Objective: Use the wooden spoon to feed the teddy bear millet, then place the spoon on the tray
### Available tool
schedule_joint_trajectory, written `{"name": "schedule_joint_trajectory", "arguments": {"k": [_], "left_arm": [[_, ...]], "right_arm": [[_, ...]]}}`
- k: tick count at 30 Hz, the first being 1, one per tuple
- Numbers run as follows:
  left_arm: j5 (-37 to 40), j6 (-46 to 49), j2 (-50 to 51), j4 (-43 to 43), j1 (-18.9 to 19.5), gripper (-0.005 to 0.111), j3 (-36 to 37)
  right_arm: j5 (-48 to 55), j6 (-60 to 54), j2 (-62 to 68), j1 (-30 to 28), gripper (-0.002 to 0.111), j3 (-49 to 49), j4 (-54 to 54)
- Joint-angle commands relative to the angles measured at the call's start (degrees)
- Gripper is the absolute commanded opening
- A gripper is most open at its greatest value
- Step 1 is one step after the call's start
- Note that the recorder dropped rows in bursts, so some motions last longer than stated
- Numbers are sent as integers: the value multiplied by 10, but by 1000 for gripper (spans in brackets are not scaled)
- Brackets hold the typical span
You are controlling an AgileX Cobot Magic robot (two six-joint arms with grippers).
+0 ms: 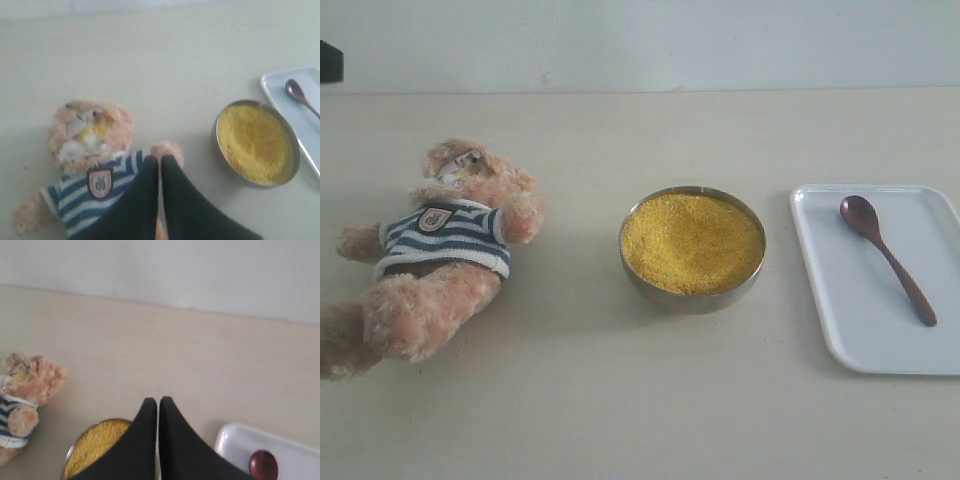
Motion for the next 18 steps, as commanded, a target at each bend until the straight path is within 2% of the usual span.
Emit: {"name": "schedule_joint_trajectory", "arguments": {"k": [1,12,18], "left_arm": [[-46,24,-90,2,2,4,9],[-154,45,-285,2,2,4,144],[-160,45,-326,3,2,4,181]], "right_arm": [[-19,-19,-79,-2,0,-1,6],[-20,-37,-221,-2,0,3,2],[-60,-39,-271,-2,0,95,2]]}}
